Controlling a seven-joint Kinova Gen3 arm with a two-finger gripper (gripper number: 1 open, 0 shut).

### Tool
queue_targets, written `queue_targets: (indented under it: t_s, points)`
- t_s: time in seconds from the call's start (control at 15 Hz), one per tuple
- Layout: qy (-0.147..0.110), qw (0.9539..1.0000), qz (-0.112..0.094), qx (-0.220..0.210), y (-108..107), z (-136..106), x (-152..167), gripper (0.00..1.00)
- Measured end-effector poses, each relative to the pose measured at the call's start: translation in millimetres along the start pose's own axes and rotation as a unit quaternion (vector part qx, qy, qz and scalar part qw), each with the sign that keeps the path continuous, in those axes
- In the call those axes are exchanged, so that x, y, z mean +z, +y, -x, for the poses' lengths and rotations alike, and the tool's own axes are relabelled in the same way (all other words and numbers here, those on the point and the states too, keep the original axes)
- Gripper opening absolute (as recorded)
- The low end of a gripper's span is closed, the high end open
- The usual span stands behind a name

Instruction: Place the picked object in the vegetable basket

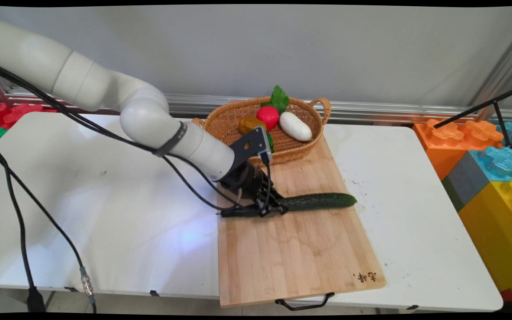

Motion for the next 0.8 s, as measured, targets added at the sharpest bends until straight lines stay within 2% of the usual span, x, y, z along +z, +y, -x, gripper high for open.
queue_targets:
  t_s: [0.2,0.33,0.53,0.8]
  points:
    - [0.011,0.9999,0.006,-0.002,0,-20,-20,0.00]
    - [0.027,0.9996,0.003,0.010,-3,-42,-35,0.00]
    - [0.048,0.9982,-0.018,0.031,-22,-75,-55,0.00]
    - [0.062,0.9947,-0.061,0.055,-65,-107,-74,0.00]
